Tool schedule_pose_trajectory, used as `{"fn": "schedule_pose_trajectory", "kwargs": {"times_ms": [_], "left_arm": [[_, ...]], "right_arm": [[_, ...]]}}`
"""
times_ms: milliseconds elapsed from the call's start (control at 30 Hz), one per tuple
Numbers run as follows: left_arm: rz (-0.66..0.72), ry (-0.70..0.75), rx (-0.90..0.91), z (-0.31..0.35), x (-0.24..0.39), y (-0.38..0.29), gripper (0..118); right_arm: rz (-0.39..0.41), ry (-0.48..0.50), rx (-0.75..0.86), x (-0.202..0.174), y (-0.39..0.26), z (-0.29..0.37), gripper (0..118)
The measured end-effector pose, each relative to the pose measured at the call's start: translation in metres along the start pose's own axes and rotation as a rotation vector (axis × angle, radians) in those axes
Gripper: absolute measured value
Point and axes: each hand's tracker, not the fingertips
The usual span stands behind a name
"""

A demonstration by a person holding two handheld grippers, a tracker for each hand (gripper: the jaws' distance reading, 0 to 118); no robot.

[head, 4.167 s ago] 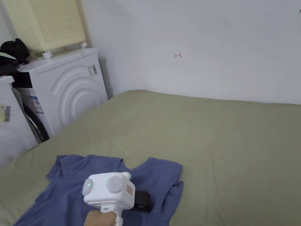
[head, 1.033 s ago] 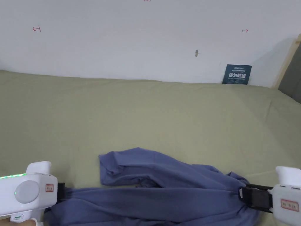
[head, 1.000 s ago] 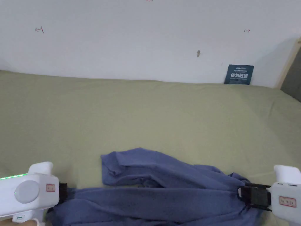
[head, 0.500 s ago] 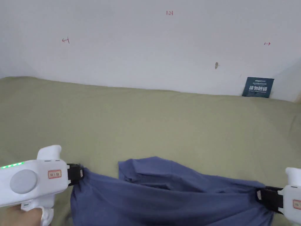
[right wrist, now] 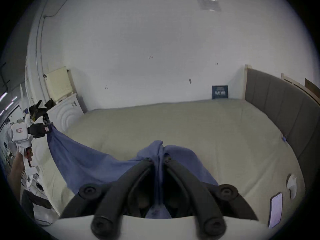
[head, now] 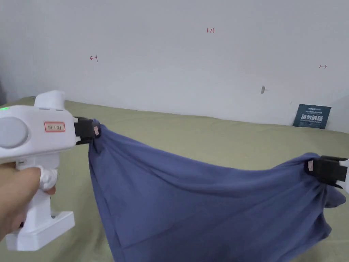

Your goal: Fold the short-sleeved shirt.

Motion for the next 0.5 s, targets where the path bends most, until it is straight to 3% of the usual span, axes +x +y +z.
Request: {"fn": "schedule_pose_trajectory", "kwargs": {"times_ms": [333,500], "left_arm": [[-0.024,0.003,0.086,-0.005,-0.001,0.061,6],[-0.007,0.040,0.114,-0.016,-0.007,0.088,6]], "right_arm": [[0.075,-0.001,0.122,-0.021,0.079,-0.026,5],[0.002,0.011,0.193,-0.018,0.107,-0.043,5]]}}
